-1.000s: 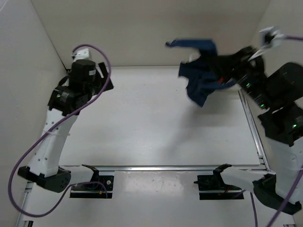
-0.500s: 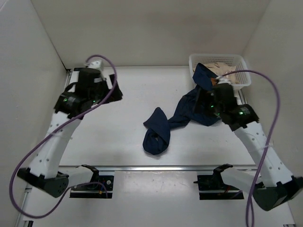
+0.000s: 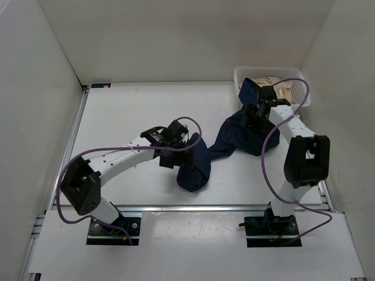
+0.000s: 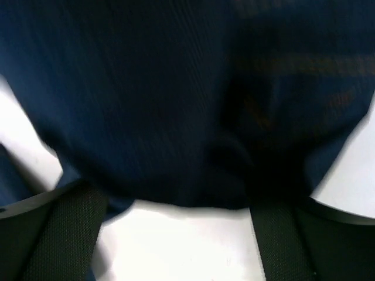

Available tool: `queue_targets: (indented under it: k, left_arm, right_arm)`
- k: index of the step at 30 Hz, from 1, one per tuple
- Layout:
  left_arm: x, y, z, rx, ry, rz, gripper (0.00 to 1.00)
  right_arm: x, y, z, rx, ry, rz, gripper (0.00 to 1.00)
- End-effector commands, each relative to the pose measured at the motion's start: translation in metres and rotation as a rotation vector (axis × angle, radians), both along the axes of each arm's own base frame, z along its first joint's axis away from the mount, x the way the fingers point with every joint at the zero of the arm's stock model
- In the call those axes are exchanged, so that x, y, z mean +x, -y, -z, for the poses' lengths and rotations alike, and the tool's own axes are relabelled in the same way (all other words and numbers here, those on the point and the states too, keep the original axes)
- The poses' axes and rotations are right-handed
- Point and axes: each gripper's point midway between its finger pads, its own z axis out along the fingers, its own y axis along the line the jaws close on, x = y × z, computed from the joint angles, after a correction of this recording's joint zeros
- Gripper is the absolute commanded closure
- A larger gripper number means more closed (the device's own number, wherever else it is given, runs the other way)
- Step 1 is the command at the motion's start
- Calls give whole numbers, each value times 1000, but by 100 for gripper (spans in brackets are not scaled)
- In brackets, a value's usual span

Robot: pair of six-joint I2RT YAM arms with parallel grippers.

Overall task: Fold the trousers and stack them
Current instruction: Flatten the trousers out

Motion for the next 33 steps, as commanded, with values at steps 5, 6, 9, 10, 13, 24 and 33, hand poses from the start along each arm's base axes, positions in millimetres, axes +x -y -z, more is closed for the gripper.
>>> queue_targets:
  k: [5,6,9,10,13,24,33]
  left_arm:
    - [-10,8,45,4,-71,-24,16]
    - [-8,10,47,2,-69,-23,27]
    - [-12,19,59,14,-98,-8,59]
    - [-9,22,61,12,-96,-8,83]
    - [0,32,64,19,-89,13,90]
    - [133,-143,-208,-167,495,-394,90]
    - [121,-179,-307,-258,702,-443,90]
  right_arm:
    - [72,-22,-49,103,179,-60,78]
    - [73,-27,-62,113,208,-61,86]
    - [72,-43,-102,134,295,-100,99]
    - [70,-48,-113,145,312,-115,99]
    - [64,-74,-162,159,403,-211,99]
    - [-24,-130,-452,326,1083,-535,99]
    - [-62,-94,-323,238,906,-383,99]
